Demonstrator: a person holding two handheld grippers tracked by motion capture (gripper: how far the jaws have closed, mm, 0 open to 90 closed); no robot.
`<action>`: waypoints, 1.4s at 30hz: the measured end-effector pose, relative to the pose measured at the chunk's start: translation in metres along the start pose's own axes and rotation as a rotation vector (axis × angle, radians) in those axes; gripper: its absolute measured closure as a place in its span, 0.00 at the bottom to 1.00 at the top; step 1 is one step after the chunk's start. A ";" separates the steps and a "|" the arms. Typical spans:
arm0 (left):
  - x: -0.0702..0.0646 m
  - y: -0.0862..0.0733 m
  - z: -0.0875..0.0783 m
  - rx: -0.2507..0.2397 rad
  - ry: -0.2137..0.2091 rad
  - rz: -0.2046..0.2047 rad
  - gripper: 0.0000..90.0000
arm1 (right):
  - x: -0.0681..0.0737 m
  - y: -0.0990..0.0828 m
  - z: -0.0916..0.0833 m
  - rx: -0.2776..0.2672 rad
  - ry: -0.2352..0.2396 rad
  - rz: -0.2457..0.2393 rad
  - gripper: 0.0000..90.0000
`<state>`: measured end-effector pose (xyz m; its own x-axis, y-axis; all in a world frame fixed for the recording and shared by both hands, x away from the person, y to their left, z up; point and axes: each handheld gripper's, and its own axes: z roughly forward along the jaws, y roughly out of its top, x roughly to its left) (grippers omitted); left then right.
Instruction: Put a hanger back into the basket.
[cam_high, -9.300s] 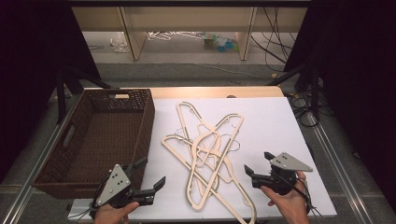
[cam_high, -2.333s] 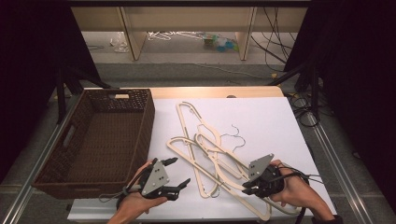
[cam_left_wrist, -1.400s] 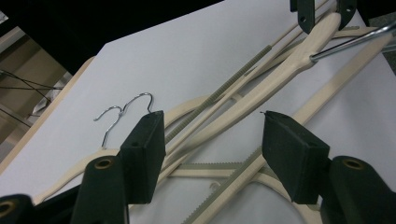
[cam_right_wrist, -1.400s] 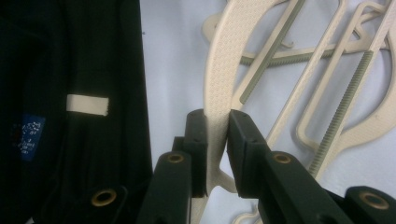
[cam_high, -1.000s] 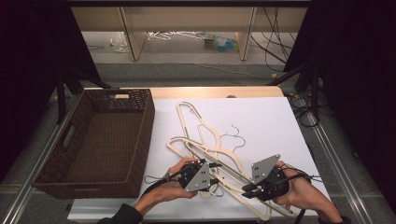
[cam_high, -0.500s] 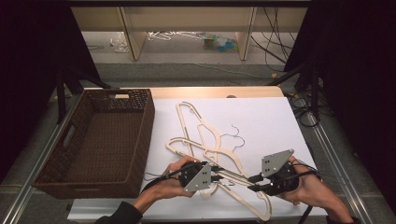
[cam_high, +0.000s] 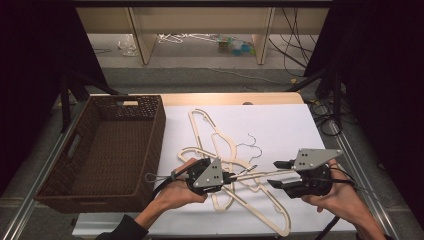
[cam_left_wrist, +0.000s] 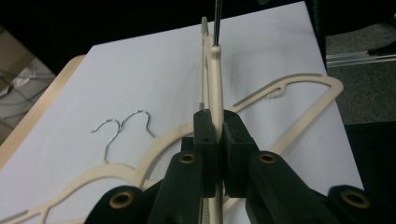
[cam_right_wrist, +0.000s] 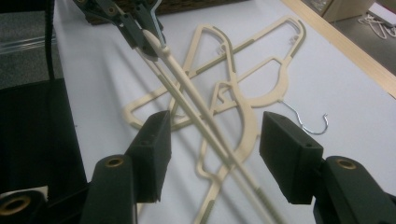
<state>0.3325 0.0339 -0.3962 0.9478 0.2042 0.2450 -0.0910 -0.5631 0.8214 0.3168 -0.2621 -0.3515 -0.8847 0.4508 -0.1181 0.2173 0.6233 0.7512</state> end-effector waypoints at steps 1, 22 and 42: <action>0.002 0.000 -0.001 0.007 0.002 -0.022 0.95 | 0.000 0.000 0.000 0.000 0.000 0.000 0.49; 0.054 0.021 -0.094 -0.043 0.110 -0.423 0.95 | 0.008 -0.013 0.005 0.007 0.014 0.083 0.41; 0.107 0.005 -0.221 -0.116 0.347 -0.543 0.95 | 0.013 -0.043 0.038 0.045 0.009 0.173 0.32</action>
<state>0.3662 0.2306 -0.2521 0.7166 0.6924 -0.0843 0.3221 -0.2213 0.9205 0.3115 -0.2585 -0.4107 -0.8362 0.5481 0.0167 0.3847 0.5647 0.7301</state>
